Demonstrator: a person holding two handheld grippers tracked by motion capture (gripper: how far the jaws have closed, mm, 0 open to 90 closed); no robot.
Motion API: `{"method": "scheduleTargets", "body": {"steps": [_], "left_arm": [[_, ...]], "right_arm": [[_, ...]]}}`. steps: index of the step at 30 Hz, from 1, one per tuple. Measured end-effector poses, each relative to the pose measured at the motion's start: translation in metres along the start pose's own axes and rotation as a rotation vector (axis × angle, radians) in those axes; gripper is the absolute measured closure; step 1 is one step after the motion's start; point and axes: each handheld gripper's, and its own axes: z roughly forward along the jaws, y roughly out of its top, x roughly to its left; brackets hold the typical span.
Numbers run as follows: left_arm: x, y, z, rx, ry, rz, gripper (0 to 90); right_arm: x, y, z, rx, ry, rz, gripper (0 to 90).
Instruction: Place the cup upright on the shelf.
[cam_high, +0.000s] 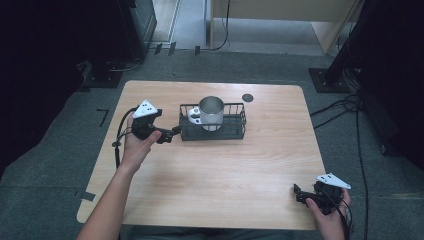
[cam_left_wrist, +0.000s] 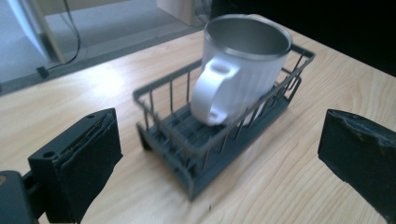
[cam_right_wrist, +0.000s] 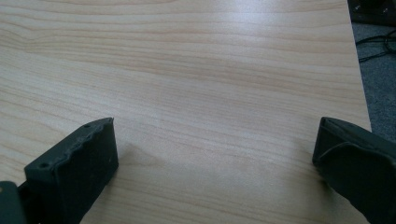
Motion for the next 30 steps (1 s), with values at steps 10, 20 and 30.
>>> {"method": "scheduleTargets", "body": {"steps": [10, 20, 30], "left_arm": [[0.003, -0.048, -0.028, 0.009, 0.091, -0.057, 0.0], [0.002, -0.101, -0.052, 0.053, 0.181, -0.139, 0.0], [-0.003, -0.151, -0.071, 0.188, 0.330, -0.162, 0.0]], "right_arm": [[0.000, 0.000, 0.000, 0.000, 0.000, 0.000, 0.0], [0.000, 0.000, 0.000, 0.001, -0.001, -0.001, 0.0], [0.000, 0.000, 0.000, 0.001, -0.001, -0.002, 0.0]]}}
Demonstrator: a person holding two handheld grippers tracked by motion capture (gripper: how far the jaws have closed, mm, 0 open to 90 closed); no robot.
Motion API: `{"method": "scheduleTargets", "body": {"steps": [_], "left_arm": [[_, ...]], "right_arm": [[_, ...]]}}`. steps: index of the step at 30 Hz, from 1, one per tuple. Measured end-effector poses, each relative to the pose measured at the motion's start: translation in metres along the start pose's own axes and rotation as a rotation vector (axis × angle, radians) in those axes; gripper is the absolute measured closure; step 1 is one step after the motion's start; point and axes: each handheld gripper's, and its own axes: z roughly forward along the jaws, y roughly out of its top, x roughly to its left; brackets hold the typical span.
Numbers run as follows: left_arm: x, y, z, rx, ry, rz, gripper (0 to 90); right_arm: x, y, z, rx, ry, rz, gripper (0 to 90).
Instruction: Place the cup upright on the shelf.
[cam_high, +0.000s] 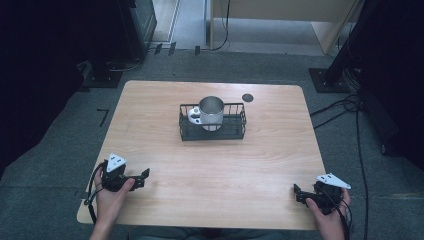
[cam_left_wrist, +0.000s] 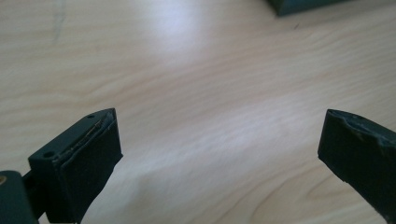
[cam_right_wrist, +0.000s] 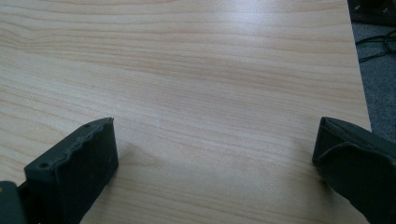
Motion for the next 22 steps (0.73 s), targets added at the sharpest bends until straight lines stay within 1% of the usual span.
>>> {"method": "scheduleTargets", "body": {"steps": [2, 4, 7, 10, 13, 16, 19, 22], "left_arm": [[0.003, -0.008, -0.003, 0.014, 0.026, -0.014, 0.0], [0.006, -0.014, -0.005, 0.036, 0.062, -0.013, 0.0], [0.014, -0.022, -0.004, 0.057, 0.071, -0.040, 0.0], [0.023, -0.026, -0.003, 0.075, 0.099, -0.059, 0.0], [0.026, -0.027, 0.001, 0.095, 0.136, -0.050, 0.0], [0.030, -0.025, 0.003, 0.097, 0.120, -0.060, 0.0], [0.031, -0.024, 0.004, 0.099, 0.113, -0.055, 0.0], [0.030, -0.024, 0.005, 0.099, 0.122, -0.063, 0.0]], "right_arm": [[0.000, 0.000, 0.000, 0.000, 0.000, 0.000, 0.0], [0.000, 0.000, 0.000, 0.000, 0.000, 0.000, 0.0], [0.000, 0.000, 0.000, 0.000, 0.000, 0.001, 0.0], [0.000, 0.000, 0.000, 0.000, 0.000, 0.000, 0.0], [0.000, 0.000, 0.000, -0.002, -0.007, 0.006, 0.0], [-0.001, 0.000, 0.000, -0.002, -0.009, 0.006, 0.0], [-0.001, 0.000, 0.000, -0.002, -0.009, 0.005, 0.0], [-0.001, 0.000, 0.000, -0.002, -0.010, 0.006, 0.0]]}}
